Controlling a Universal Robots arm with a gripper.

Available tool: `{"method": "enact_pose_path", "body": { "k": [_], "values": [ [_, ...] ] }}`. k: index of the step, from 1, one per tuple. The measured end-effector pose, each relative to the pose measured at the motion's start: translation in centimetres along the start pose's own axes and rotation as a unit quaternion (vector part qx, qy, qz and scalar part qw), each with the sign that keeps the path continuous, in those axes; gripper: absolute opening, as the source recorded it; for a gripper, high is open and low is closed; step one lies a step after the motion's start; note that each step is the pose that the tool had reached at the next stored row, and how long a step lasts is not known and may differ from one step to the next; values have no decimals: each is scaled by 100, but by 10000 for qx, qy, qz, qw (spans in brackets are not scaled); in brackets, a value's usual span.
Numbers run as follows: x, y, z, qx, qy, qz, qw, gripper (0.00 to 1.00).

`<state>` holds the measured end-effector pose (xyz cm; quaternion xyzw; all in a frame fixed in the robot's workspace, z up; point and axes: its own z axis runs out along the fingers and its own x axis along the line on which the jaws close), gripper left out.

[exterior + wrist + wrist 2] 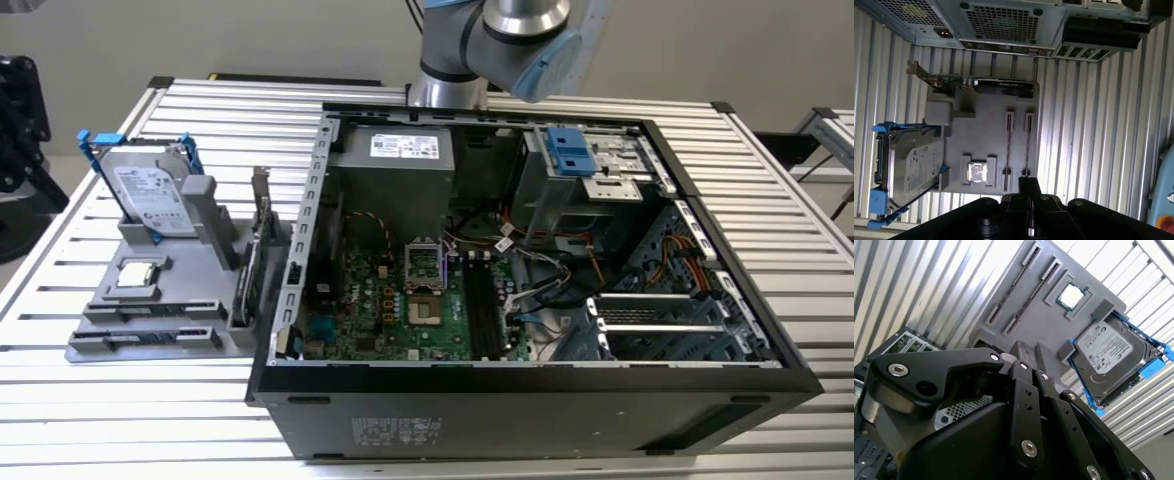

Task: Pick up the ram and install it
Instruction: 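Pick up the ram and move it above insertion slot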

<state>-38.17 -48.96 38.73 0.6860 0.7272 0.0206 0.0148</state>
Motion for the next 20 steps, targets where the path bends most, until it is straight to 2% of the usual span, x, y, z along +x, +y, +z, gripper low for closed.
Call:
{"method": "enact_pose_path", "body": {
  "k": [6, 14, 17, 20],
  "values": [
    [0, -2, 1, -2, -14, 282, 9996, 0],
    [0, -2, 0, -4, -29, 588, 9983, 0],
    [0, -2, 0, -4, -33, 662, 9978, 0],
    [0, -2, 0, -4, -35, 668, 9978, 0]
  ]
}}
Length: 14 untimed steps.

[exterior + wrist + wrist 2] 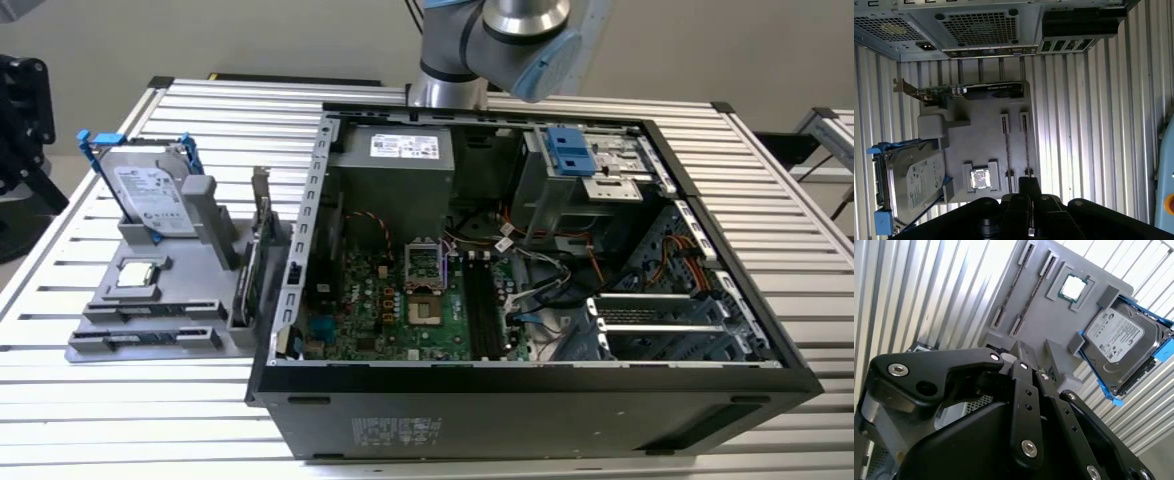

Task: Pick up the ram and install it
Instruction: 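Pick up the ram and move it above insertion slot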

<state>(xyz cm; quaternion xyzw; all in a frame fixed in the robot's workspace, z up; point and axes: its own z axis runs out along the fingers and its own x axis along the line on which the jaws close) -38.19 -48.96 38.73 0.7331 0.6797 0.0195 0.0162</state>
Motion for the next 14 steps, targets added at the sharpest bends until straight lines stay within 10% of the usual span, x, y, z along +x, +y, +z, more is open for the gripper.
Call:
{"method": "enact_pose_path", "body": {
  "k": [7, 8, 14],
  "values": [
    [0, 0, 0, 0, -1, 0, 10000, 0],
    [0, 0, 0, 0, -1, 0, 10000, 100],
    [0, 0, 0, 0, -2, 0, 10000, 100]
  ]
}}
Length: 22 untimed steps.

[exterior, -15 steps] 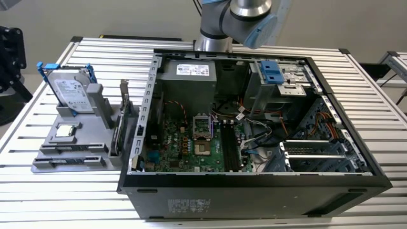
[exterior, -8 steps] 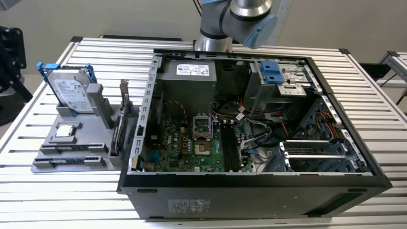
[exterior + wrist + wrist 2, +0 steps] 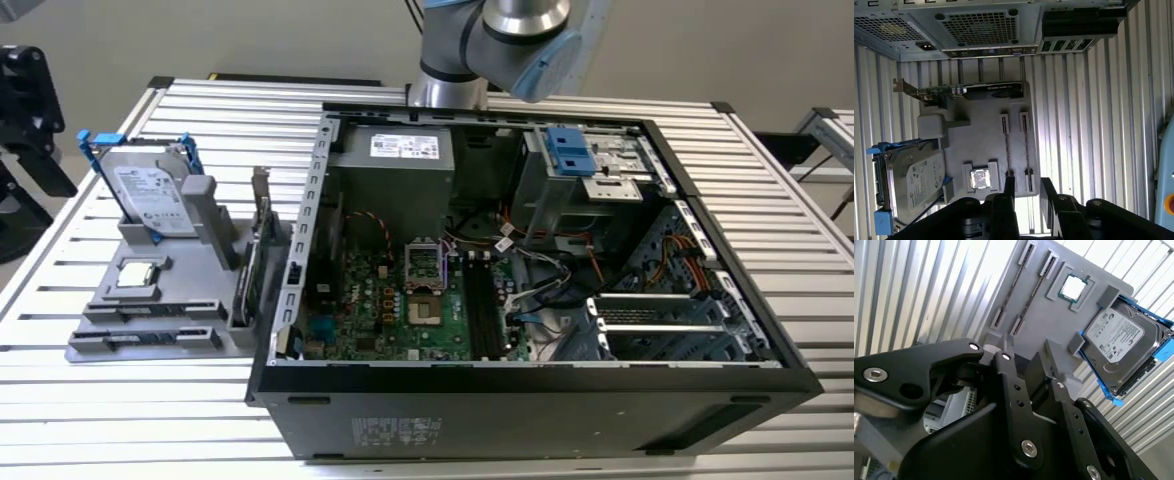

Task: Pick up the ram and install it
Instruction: 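Pick up the ram and move it above insertion slot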

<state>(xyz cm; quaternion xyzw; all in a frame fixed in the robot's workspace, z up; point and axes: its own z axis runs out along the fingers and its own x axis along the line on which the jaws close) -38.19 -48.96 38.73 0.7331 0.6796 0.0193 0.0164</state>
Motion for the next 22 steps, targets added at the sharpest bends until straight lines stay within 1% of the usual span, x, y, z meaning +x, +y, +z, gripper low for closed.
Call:
{"method": "enact_pose_path", "body": {
  "k": [12, 15, 18, 22],
  "values": [
    [0, 0, 2, 1, 0, -24, 10000, 100],
    [1, -1, 14, 2, 7, -168, 9999, 100],
    [0, -2, 31, 4, 16, -349, 9994, 100],
    [0, -3, 49, 6, 21, -461, 9989, 100]
  ]
}}
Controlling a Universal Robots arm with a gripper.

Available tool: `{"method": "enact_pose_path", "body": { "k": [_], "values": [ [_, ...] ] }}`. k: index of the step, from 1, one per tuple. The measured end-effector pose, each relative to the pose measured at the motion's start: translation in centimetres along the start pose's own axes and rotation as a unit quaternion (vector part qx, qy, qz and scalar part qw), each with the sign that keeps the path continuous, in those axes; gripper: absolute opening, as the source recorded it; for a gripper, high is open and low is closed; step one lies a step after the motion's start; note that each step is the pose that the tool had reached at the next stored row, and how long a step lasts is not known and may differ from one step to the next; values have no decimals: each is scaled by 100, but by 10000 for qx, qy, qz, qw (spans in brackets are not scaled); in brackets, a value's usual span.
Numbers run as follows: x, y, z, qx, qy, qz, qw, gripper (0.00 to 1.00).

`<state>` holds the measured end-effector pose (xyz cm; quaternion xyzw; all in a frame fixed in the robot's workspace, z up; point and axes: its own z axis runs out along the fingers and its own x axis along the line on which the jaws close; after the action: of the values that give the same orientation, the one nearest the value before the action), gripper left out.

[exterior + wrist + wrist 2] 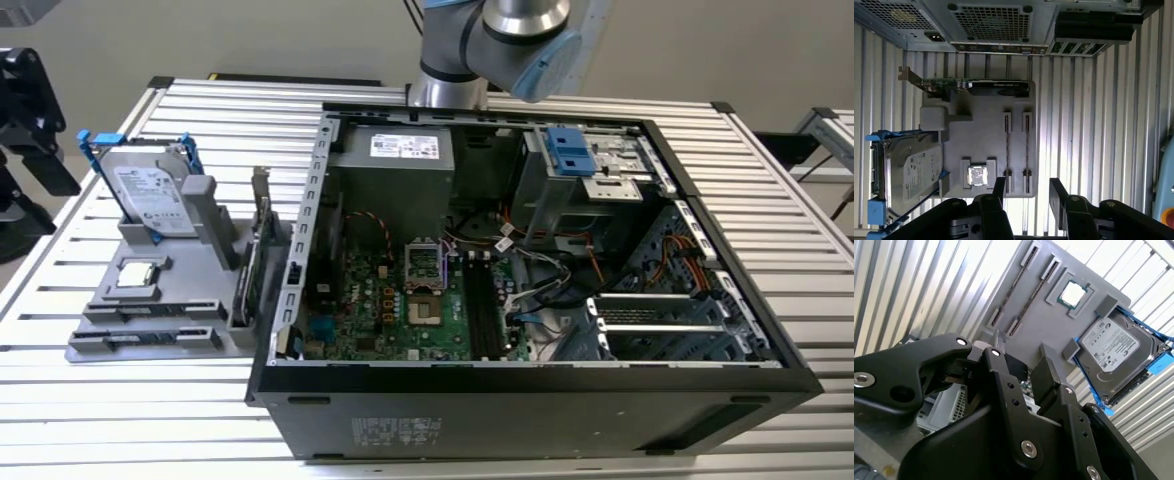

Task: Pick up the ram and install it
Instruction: 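Pick up the ram and move it above insertion slot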

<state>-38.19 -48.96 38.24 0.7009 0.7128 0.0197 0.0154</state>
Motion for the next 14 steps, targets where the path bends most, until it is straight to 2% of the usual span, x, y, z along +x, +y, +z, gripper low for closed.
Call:
{"method": "enact_pose_path", "body": {
  "k": [7, 14],
  "values": [
    [0, -1, 17, 0, 1, -1, 10000, 100],
    [0, -4, 70, 39, 1, 0, 10000, 100]
  ]
}}
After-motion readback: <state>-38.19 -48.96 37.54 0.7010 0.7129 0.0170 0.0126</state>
